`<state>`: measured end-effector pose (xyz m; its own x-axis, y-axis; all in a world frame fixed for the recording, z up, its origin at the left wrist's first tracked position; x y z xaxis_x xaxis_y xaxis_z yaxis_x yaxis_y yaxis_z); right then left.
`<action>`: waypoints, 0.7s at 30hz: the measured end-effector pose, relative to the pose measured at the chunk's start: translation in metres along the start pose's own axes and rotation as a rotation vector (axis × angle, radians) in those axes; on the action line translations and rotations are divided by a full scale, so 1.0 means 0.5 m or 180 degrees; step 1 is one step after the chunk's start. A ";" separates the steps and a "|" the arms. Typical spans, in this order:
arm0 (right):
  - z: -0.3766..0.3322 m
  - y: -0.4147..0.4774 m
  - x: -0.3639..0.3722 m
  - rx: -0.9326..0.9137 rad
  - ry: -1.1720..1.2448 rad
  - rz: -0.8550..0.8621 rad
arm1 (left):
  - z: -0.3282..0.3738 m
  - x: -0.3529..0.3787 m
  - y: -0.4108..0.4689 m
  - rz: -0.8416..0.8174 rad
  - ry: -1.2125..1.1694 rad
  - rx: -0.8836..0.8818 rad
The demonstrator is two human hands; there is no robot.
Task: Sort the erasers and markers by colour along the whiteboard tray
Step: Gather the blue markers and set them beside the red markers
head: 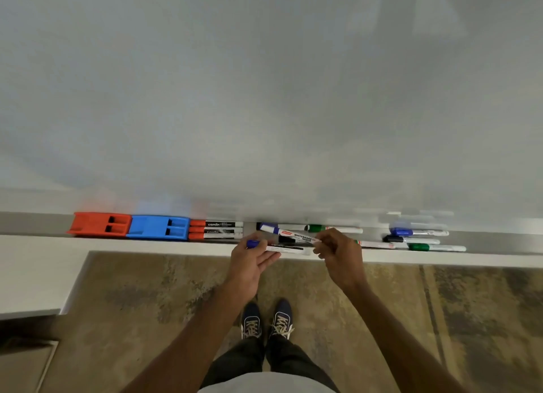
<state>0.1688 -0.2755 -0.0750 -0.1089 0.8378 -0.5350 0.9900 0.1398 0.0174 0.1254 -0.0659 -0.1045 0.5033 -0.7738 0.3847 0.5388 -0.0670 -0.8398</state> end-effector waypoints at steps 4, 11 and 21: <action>0.001 -0.030 0.010 0.0255 0.1066 0.0002 | -0.007 0.019 -0.011 -0.0232 0.0287 0.0043; 0.031 -0.073 -0.003 0.0546 0.2213 0.0275 | -0.006 0.061 -0.031 -0.0343 0.0297 0.0352; 0.072 -0.078 -0.121 0.0349 0.1846 -0.0168 | -0.077 0.150 -0.035 0.0238 0.0049 0.0476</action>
<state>0.1400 -0.3507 -0.0738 -0.1588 0.9872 0.0167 0.9820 0.1596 -0.1007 0.1278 -0.1470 -0.0760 0.5360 -0.7828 0.3163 0.5953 0.0847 -0.7990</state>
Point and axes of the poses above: each hand's wrist, its own y-axis towards the middle knuckle, its own x-axis out of the palm, z = x × y, the point moved 5 cm from there along y, towards the middle knuckle, and after that the axes turned 14 degrees about -x, right-handed, at the moved point
